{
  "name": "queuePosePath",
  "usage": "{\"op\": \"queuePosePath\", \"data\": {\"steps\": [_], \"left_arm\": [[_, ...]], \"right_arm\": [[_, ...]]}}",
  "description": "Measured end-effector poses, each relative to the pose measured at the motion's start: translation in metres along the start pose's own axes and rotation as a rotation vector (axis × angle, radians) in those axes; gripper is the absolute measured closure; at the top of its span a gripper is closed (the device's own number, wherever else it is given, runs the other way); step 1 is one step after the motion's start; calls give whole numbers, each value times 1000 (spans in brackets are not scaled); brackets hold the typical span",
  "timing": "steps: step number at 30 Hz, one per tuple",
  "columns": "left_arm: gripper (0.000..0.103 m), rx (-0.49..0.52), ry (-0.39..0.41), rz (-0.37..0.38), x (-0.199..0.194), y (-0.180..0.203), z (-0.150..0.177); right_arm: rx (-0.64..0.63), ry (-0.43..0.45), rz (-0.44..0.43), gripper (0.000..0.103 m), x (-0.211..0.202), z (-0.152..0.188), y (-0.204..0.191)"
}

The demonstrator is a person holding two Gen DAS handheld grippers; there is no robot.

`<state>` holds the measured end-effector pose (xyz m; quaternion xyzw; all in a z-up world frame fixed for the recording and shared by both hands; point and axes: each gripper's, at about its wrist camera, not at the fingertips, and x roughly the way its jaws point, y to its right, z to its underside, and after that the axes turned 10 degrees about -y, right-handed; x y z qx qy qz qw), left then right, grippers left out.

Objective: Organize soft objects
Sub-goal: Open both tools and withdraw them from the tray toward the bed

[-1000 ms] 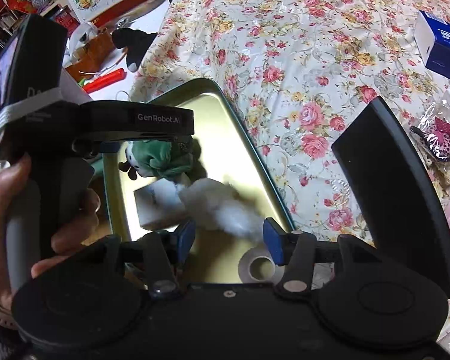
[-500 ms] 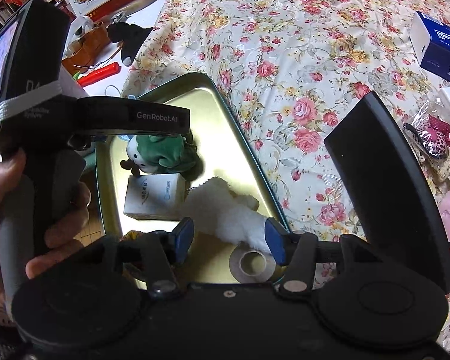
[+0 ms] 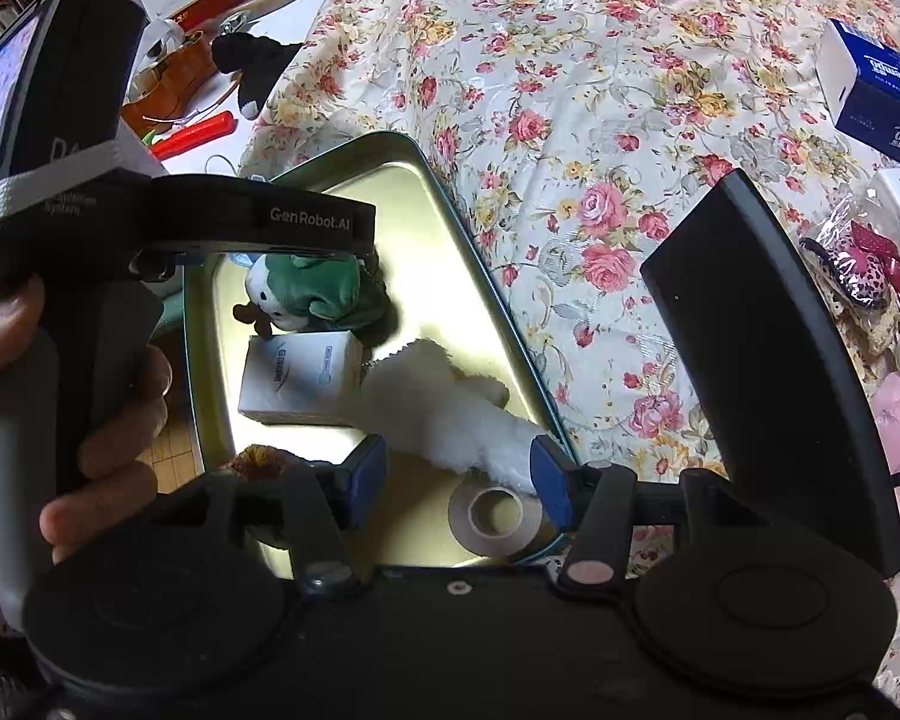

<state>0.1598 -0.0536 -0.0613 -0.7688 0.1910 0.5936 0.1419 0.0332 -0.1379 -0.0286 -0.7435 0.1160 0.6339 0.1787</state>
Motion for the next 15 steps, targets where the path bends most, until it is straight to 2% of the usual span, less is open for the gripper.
{"op": "queuePosePath", "data": {"steps": [15], "left_arm": [[14,21,6,-16,2,4,10]], "right_arm": [[-14,34,-4,49,-20,15,2]]}}
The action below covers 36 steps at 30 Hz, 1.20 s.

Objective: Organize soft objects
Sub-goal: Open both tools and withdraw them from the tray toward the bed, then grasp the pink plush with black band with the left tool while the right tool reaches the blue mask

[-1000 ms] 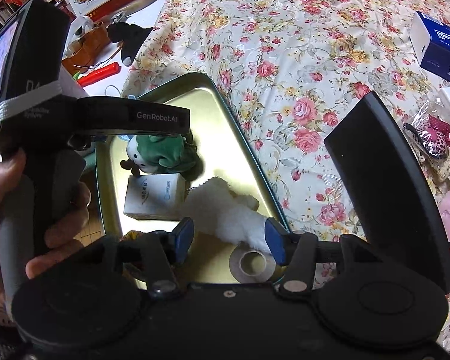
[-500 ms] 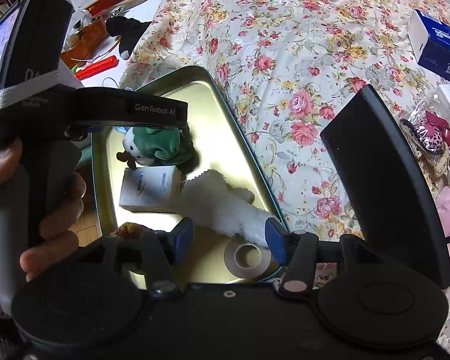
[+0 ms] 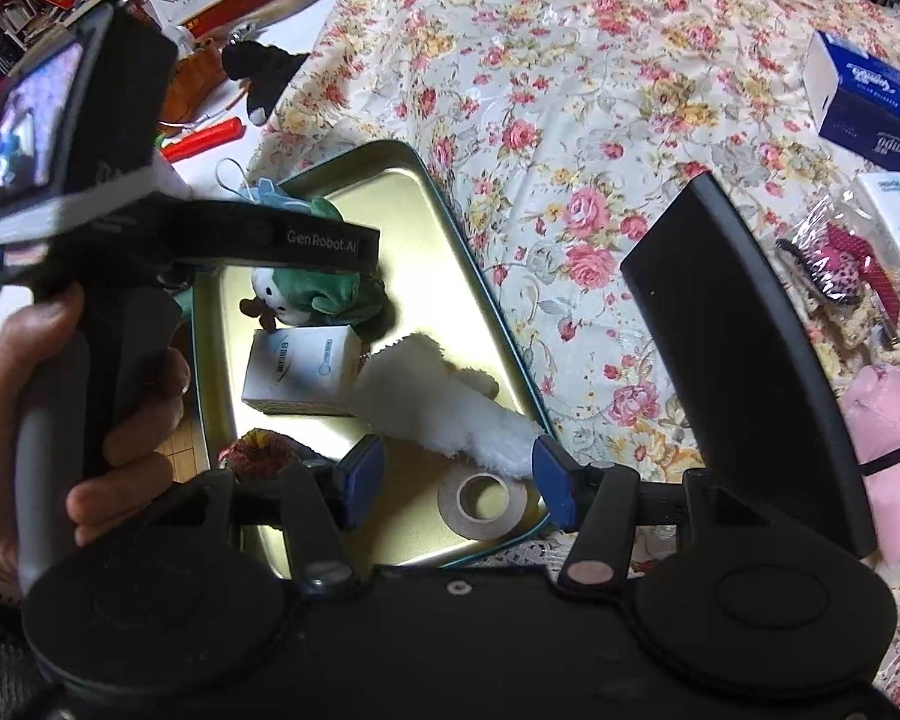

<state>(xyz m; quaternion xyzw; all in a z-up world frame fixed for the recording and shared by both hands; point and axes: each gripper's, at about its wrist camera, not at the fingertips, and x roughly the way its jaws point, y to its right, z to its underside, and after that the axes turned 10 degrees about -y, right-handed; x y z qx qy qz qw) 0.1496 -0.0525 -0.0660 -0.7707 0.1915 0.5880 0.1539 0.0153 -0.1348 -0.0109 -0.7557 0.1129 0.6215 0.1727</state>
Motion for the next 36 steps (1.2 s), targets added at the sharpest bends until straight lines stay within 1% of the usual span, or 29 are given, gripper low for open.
{"op": "queuePosePath", "data": {"steps": [3,10,13,15,16,17,18,19,20,25,28,30,33,35,36], "left_arm": [[14,4,14,-5,-2,1,4],[14,20,76,-23,-15,8,10],[14,21,87,-31,-20,13,11],[14,16,88,-32,-23,17,13],[14,13,88,-30,-25,19,16],[14,12,87,-28,-26,22,18],[14,13,85,-27,-28,24,20],[14,15,85,-26,-30,27,23],[14,17,86,-25,-32,30,25],[14,24,100,-28,-49,43,28],[14,35,118,-27,-63,52,28],[14,46,137,-34,-73,60,27],[14,68,163,-33,-86,75,26],[14,83,175,-29,-94,86,26],[14,92,183,-27,-97,92,25]], "right_arm": [[-9,34,3,47,-12,6,4],[-31,142,28,42,-47,21,22],[-32,192,30,36,-63,28,34],[-34,238,49,27,-76,33,44],[-34,260,63,24,-82,35,48],[-32,282,78,17,-87,38,53],[-30,302,88,8,-91,40,58],[-27,318,92,3,-96,42,64],[-22,333,90,1,-102,43,71],[61,346,72,1,-117,46,115],[134,346,81,1,-119,46,144],[183,383,100,1,-122,48,163],[278,471,157,1,-131,55,195],[341,493,158,0,-134,56,217],[359,509,141,0,-134,57,227]]}}
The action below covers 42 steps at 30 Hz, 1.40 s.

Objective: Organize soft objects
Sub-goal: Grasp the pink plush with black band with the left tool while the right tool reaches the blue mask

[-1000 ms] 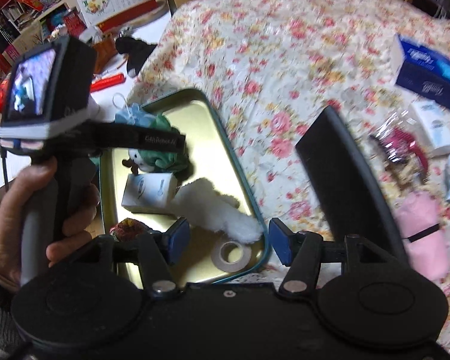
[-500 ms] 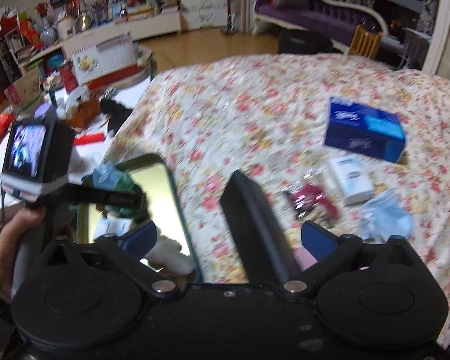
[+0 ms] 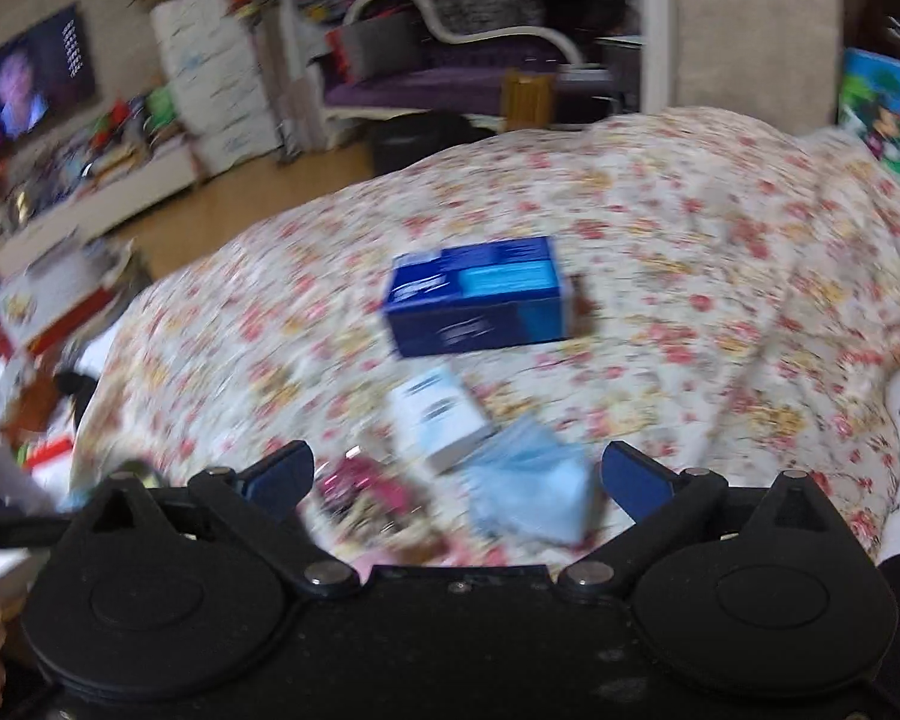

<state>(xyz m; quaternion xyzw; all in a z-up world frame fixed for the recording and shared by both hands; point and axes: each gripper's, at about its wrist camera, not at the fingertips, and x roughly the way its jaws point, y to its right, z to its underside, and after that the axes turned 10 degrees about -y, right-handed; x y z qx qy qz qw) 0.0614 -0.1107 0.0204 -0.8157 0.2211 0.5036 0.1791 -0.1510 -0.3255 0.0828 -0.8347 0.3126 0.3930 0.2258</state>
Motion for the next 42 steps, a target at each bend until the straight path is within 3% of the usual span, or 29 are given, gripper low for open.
{"op": "queuePosePath", "data": {"steps": [2,4,10,15,21,28,36,42], "left_arm": [[14,25,15,2,-7,12,-3],[14,52,31,0,-14,26,-6],[8,126,78,4,-33,66,-13],[6,185,96,10,-40,101,-19],[6,220,102,22,-37,135,-23],[6,276,94,30,-38,161,-15],[6,305,105,-1,-42,164,3],[6,289,44,30,-36,148,8]], "right_arm": [[62,19,-55,0,3,-5,23],[130,-4,-51,0,11,-14,42],[111,-48,135,0,37,-45,70],[122,-80,211,0,65,-51,92],[69,-140,188,0,77,-32,93],[30,-138,150,1,79,-27,77],[10,-209,89,1,88,-22,69],[11,-263,20,1,97,-18,57]]}}
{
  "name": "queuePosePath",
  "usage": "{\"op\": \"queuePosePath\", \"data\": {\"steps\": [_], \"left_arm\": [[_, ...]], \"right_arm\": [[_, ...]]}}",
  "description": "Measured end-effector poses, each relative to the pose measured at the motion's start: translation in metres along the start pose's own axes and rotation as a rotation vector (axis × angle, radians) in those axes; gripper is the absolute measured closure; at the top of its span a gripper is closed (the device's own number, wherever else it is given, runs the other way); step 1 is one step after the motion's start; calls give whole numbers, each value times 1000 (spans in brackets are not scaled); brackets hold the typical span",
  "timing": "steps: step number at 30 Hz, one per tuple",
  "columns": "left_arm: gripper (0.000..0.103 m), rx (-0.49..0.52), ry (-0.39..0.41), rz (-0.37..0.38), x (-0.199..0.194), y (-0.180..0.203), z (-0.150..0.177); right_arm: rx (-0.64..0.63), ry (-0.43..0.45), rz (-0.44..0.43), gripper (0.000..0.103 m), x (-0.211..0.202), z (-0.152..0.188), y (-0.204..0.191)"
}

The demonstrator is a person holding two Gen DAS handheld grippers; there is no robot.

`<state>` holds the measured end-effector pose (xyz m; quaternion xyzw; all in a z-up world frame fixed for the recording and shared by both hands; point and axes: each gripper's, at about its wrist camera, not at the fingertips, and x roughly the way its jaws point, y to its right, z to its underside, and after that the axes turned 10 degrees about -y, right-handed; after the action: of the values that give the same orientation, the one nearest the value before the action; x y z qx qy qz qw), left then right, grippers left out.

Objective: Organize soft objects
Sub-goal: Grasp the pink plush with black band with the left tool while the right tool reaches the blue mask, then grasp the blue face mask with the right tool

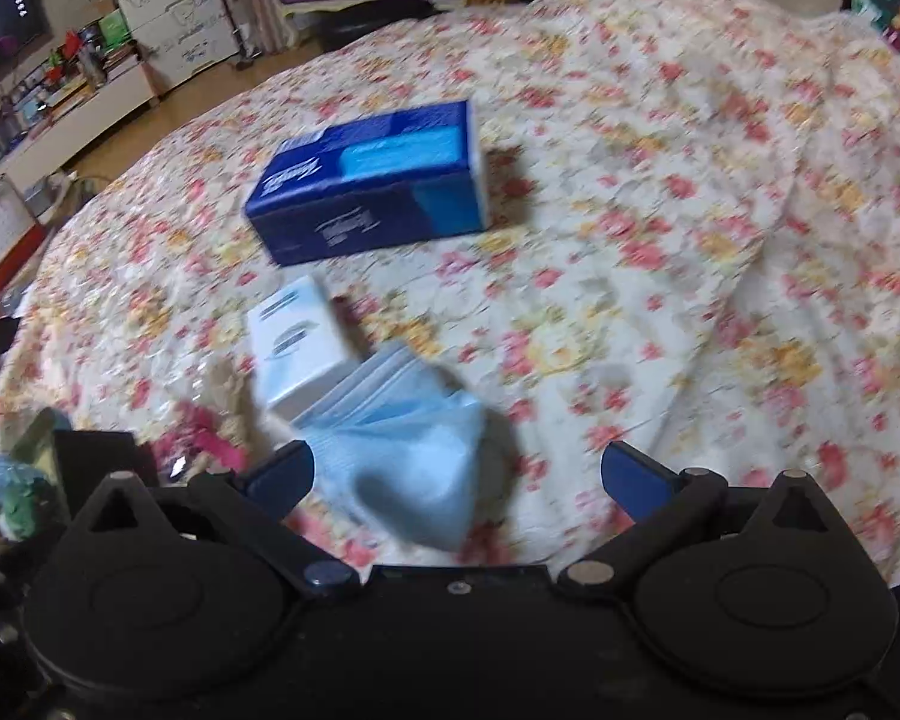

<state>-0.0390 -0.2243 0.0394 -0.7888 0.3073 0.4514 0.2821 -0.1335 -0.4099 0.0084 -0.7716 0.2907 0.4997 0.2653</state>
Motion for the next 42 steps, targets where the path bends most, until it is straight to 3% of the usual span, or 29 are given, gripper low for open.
{"op": "queuePosePath", "data": {"steps": [5,11,13,15,18,23,27,31,33,35,39,42], "left_arm": [[6,17,-11,6,2,-8,9],[5,118,7,39,-1,5,17],[3,183,20,56,-2,16,21],[4,259,33,72,-4,28,27],[3,358,53,74,-3,45,36],[3,471,59,78,5,68,40],[3,497,24,71,19,78,35],[4,496,-41,112,34,81,27],[11,510,-63,130,40,84,25],[33,516,-84,140,46,88,25],[43,501,-88,154,50,92,25],[44,473,-89,183,49,89,23]], "right_arm": [[-34,13,49,1,5,2,-16],[-71,-28,38,2,19,1,-27],[-88,-45,70,7,24,1,-31],[-85,-68,106,24,30,1,-31],[-53,-102,114,36,34,0,-21],[8,-67,136,35,24,-4,-3],[37,-48,122,34,16,-6,10],[65,-43,103,34,11,-8,21],[93,-38,84,30,8,-9,30],[134,-33,55,26,4,-10,41],[195,-17,23,19,1,-11,56],[191,20,23,10,-1,-12,53]]}}
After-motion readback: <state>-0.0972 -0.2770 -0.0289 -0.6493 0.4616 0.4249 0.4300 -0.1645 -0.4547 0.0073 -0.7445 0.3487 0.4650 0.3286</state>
